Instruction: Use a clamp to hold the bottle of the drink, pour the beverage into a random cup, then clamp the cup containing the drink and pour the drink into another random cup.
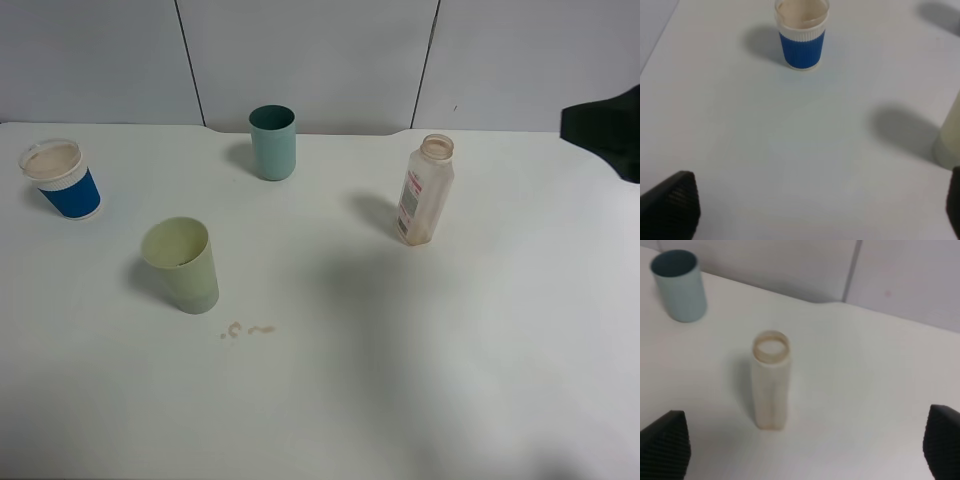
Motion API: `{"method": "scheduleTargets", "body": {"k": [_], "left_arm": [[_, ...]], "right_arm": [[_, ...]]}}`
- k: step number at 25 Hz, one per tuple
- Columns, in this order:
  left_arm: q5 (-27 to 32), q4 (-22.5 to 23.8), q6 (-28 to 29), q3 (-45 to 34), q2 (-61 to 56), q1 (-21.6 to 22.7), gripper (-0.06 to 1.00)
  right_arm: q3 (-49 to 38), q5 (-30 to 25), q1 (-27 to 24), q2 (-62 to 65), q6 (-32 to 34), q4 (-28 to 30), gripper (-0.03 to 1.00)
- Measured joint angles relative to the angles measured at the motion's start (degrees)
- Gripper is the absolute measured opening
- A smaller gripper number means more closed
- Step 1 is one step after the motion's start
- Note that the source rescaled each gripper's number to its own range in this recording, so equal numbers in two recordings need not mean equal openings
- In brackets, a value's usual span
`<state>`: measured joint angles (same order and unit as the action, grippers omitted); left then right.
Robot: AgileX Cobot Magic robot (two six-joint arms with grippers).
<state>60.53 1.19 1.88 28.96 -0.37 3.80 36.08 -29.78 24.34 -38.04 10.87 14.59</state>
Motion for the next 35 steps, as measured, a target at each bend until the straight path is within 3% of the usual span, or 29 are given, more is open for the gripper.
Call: {"method": "scheduleTargets", "body": {"k": [5, 11, 15, 18, 23, 29, 35], "left_arm": [[0.0, 0.0, 0.0, 0.0, 0.0, 0.0, 1.00], [0.0, 0.0, 0.0, 0.0, 0.0, 0.0, 1.00], [0.0, 0.0, 0.0, 0.0, 0.0, 0.0, 1.00], [0.0, 0.0, 0.0, 0.0, 0.0, 0.0, 1.00], [0.0, 0.0, 0.0, 0.0, 0.0, 0.0, 1.00], [0.0, 0.0, 0.0, 0.0, 0.0, 0.0, 1.00], [0.0, 0.0, 0.0, 0.0, 0.0, 0.0, 1.00]], "right_arm": [[0.0, -9.7, 0.0, 7.5, 3.4, 4.3, 0.87], [0.0, -21.6, 0.0, 13.7, 3.8, 5.0, 0.87], [0.0, -28.7, 0.0, 16.5, 3.5, 2.2, 0.87], [0.0, -34.2, 0.0, 18.1, 3.1, -0.7, 0.94], [0.0, -39.3, 0.0, 20.8, 2.8, -3.4, 0.99], [-0.3, -40.0, 0.0, 25.1, 3.2, -3.8, 1.00], [-4.7, -40.3, 0.0, 31.2, 3.3, -7.9, 1.00]]}}
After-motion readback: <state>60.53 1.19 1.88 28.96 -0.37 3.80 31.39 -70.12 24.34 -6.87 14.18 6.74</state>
